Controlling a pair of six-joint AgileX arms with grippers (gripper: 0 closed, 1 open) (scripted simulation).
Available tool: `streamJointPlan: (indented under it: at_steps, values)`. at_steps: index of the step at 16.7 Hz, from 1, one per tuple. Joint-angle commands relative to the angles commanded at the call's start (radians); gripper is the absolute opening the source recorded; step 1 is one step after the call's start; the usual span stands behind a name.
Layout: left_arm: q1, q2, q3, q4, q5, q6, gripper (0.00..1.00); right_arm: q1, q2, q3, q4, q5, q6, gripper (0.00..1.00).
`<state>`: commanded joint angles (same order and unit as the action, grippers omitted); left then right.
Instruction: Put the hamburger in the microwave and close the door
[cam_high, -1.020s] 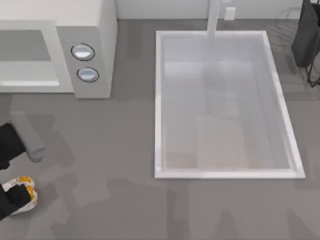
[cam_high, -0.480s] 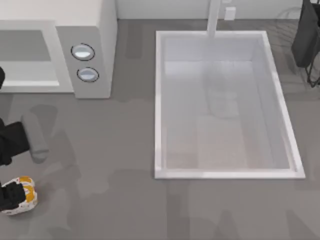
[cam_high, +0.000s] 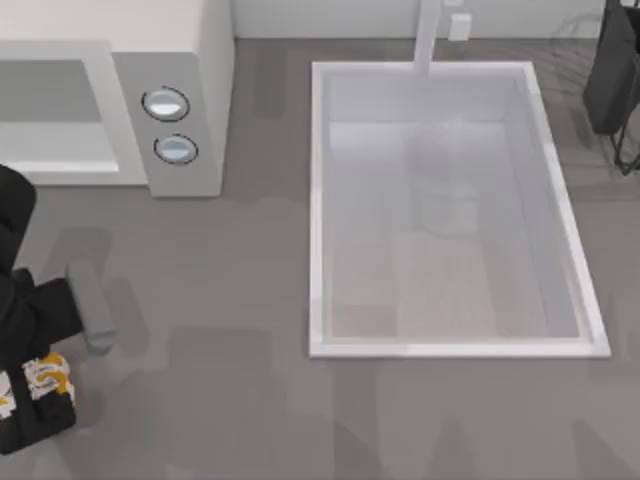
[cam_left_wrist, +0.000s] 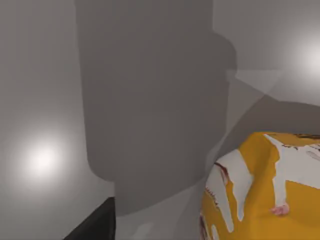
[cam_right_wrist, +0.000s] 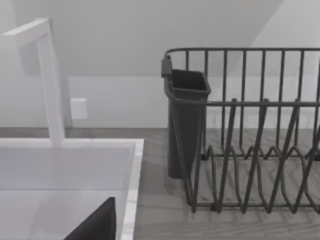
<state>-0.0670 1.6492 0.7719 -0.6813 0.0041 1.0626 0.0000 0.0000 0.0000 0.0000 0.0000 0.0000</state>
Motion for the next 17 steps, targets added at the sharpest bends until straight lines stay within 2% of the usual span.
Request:
streamJointPlan:
  at_steps: [3, 7, 17]
  values:
    - [0.000, 0.051, -0.046, 0.085, 0.000, 0.002, 1.00, 0.000, 0.000, 0.000, 0.000, 0.000, 0.000, 1.00]
    - [0.000, 0.056, -0.050, 0.092, 0.000, 0.002, 1.00, 0.000, 0.000, 0.000, 0.000, 0.000, 0.000, 1.00]
    - [0.000, 0.056, -0.050, 0.092, 0.000, 0.002, 0.25, 0.000, 0.000, 0.000, 0.000, 0.000, 0.000, 1.00]
